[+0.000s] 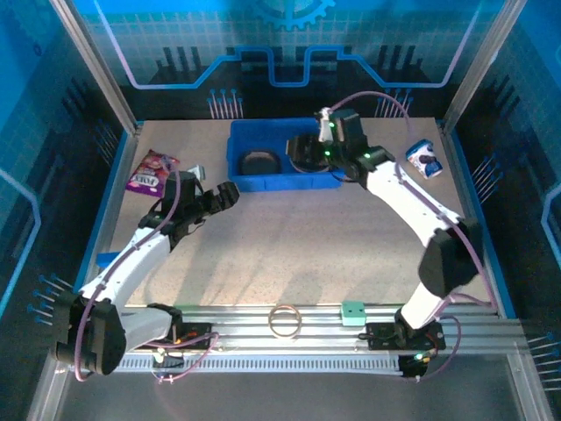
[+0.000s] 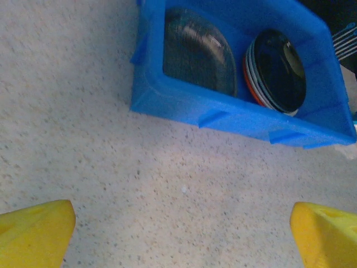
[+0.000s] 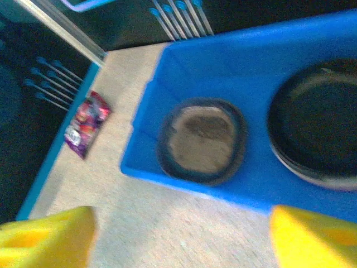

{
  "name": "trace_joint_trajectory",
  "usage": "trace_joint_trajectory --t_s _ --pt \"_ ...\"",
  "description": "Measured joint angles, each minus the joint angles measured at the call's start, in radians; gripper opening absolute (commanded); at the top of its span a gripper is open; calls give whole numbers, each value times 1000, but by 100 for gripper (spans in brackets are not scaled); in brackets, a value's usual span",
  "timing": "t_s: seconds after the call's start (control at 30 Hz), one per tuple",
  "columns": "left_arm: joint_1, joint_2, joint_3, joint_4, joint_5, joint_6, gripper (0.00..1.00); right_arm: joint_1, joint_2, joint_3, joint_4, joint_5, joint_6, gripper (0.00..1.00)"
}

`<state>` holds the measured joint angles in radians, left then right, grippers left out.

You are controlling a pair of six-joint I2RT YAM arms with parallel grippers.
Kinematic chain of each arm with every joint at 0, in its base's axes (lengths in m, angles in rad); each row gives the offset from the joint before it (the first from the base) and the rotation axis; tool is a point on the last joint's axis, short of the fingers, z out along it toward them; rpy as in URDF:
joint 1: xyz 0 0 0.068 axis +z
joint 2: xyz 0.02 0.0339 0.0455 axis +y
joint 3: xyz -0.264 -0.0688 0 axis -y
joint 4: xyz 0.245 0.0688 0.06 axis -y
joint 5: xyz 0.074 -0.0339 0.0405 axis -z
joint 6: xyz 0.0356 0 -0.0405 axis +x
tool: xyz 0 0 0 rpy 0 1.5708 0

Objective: Place the plates into the plastic bin on the countertop

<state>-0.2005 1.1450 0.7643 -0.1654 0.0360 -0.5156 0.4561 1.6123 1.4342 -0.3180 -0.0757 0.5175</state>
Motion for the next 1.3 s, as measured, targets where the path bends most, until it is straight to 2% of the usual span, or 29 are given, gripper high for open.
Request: trace_joint_trajectory --t_s 0.33,0.47,0.63,0.77,0.93,1.17,1.3 --pt "-70 -18 -71 202 -96 190 99 -14 -404 -424 -45 280 -81 100" --pt "-82 -27 -109 271 -176 262 99 -9 -529 -611 10 389 -114 100" --pt "-76 -112 -208 330 -339 370 99 3 -604 -777 68 473 -171 100" --pt "-2 -106 -253 393 -426 446 100 4 -619 -825 142 513 -208 100" --pt "132 23 -365 610 -426 463 99 3 -628 -856 239 523 -231 100" --pt "175 344 -551 1093 -370 463 99 -25 -645 -900 293 590 -317 100" --pt "181 408 -542 1197 -320 466 99 -155 -630 -947 427 585 -373 100"
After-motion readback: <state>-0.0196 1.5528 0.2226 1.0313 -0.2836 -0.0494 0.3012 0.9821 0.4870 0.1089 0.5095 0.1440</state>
